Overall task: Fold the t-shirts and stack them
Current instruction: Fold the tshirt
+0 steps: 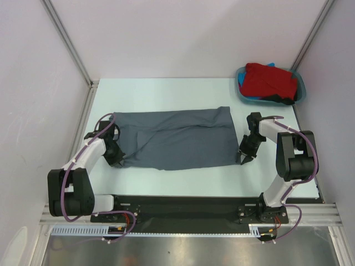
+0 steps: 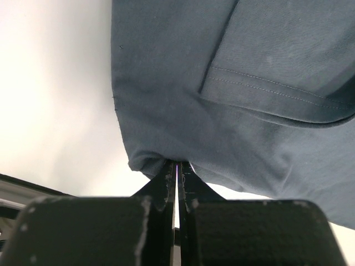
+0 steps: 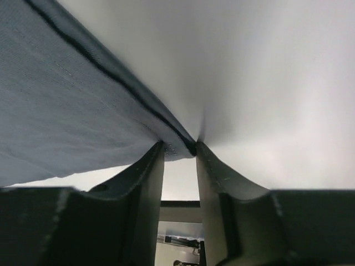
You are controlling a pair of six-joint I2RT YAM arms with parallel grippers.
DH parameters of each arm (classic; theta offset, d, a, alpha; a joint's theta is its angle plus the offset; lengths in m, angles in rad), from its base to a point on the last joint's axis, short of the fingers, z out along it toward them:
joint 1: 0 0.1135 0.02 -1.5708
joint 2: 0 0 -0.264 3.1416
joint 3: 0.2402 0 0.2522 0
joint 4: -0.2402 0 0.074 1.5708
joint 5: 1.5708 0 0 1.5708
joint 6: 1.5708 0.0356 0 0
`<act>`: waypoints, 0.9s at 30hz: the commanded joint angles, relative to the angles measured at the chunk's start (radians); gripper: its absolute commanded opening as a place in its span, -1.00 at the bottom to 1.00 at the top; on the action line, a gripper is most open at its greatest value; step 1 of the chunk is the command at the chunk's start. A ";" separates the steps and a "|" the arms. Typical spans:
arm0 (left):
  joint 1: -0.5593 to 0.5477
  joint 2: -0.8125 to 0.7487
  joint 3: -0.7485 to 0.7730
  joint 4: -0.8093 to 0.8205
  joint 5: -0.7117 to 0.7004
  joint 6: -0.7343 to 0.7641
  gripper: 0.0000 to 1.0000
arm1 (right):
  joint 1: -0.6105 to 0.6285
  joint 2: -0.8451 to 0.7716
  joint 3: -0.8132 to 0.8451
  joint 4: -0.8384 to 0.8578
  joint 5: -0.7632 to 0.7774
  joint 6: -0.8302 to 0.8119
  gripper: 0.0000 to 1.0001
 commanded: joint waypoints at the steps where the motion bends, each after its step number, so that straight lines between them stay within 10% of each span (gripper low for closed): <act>1: 0.008 -0.024 0.031 0.003 0.011 0.027 -0.99 | 0.005 0.015 -0.015 0.044 -0.004 0.009 -0.33; 13: 0.006 -0.032 0.054 -0.015 0.020 0.027 -0.99 | 0.010 -0.002 -0.003 0.063 -0.041 -0.020 -1.00; 27: 0.008 0.051 0.358 -0.208 0.037 0.056 -0.99 | 0.005 0.036 0.306 -0.077 -0.117 -0.089 -1.00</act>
